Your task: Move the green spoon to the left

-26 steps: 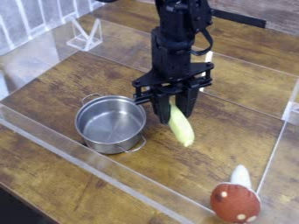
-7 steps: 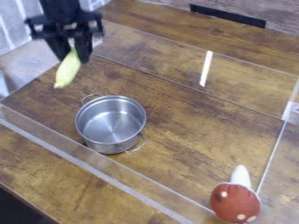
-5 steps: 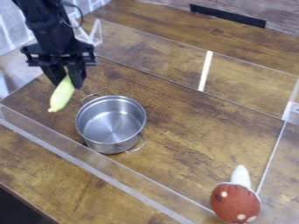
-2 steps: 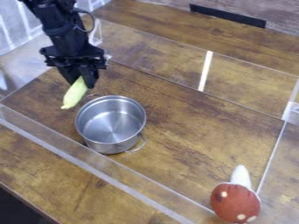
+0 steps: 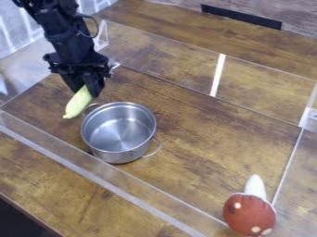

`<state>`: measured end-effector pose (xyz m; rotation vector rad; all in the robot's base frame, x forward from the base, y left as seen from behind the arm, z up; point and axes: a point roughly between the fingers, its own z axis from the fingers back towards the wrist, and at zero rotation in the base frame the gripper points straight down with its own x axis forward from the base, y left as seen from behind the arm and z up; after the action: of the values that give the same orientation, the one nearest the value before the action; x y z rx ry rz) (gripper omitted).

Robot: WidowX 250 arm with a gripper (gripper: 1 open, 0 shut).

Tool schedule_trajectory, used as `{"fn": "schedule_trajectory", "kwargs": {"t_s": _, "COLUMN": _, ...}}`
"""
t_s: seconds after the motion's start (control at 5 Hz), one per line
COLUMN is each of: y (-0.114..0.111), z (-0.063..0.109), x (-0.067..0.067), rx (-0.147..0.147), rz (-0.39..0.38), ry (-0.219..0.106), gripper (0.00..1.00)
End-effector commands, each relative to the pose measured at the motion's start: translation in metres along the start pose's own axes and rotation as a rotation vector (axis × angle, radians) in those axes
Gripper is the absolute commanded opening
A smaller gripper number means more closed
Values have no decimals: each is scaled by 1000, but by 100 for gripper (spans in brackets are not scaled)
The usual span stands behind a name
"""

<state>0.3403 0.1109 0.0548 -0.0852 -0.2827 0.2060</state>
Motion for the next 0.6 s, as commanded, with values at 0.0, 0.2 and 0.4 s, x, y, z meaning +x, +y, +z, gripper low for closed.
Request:
{"fn": "schedule_trajectory", "kwargs": {"t_s": 0.0, "y": -4, "z": 28, "x": 10, "rx": -1, "rz": -48, "ry": -71, "gripper": 0}}
{"fn": "schedule_trajectory", "kwargs": {"t_s": 0.2, "y": -3, "z": 36, "x": 22, "rx": -3, "rz": -39, "ry": -70, "gripper": 0}}
{"fn": "schedule_trajectory", "kwargs": {"t_s": 0.4, "y": 0, "z": 47, "x": 35, "rx": -3, "rz": -25, "ry": -73, "gripper": 0}}
